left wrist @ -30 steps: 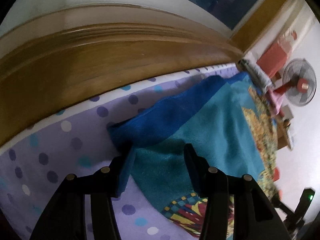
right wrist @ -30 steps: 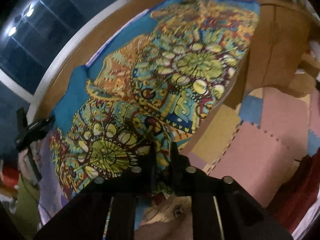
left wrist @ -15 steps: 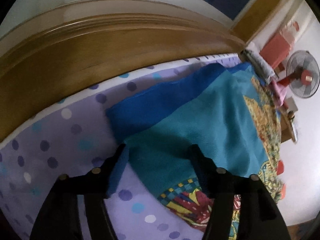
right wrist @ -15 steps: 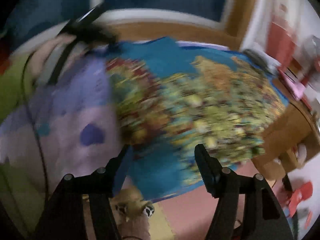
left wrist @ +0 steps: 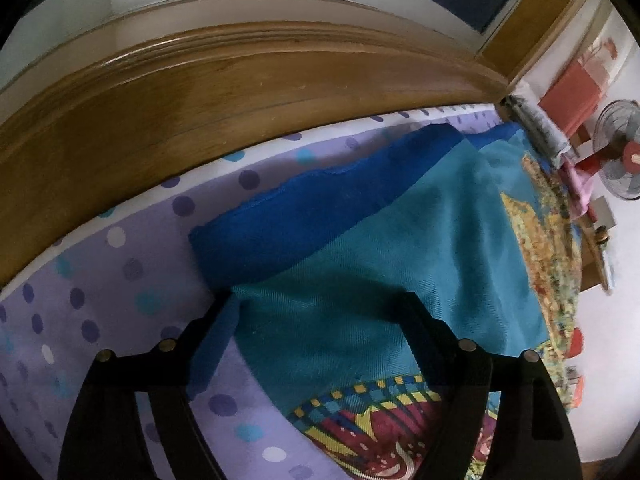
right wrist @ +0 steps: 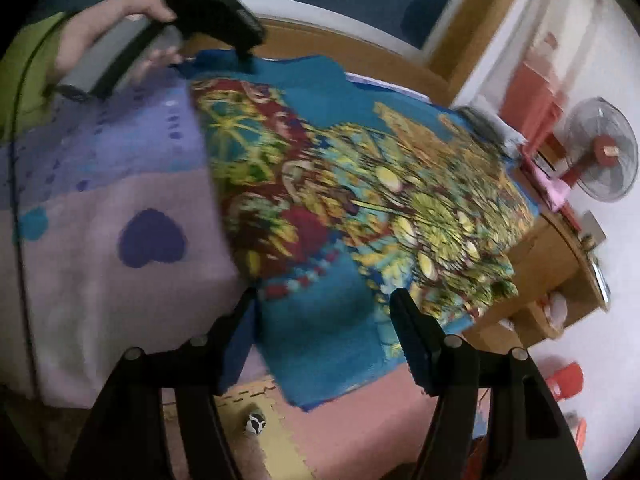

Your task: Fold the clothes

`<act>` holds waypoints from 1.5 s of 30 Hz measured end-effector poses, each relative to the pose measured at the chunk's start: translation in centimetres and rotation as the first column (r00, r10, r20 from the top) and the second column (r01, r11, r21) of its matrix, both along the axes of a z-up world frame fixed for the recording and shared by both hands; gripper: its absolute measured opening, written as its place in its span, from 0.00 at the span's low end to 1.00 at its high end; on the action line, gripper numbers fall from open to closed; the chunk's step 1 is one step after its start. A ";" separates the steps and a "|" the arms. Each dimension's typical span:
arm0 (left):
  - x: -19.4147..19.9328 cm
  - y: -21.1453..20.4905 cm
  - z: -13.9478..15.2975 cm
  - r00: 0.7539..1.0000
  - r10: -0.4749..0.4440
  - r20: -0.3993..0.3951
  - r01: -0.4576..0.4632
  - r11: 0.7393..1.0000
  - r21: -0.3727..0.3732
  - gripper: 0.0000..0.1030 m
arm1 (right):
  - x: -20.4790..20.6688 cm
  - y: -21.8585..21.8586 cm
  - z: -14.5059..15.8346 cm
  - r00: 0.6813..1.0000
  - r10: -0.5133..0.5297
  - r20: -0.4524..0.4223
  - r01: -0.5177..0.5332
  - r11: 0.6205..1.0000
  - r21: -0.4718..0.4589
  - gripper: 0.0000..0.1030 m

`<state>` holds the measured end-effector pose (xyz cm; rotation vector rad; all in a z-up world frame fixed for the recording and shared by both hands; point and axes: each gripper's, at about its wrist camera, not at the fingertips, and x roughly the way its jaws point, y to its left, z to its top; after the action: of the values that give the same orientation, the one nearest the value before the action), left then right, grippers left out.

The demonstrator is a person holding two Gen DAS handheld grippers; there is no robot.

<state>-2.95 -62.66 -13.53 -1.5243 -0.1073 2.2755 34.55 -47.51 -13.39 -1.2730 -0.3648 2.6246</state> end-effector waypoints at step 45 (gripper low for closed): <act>0.8 0.7 7.2 0.998 0.055 -0.020 -0.044 0.933 0.358 0.06 | -0.6 3.4 8.1 0.989 0.130 -0.075 -0.146 0.949 -0.278 0.05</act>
<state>-2.19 -62.00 -6.31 -1.3083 -0.5277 2.1665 33.96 -44.09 -5.32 -1.2927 -0.0709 2.9078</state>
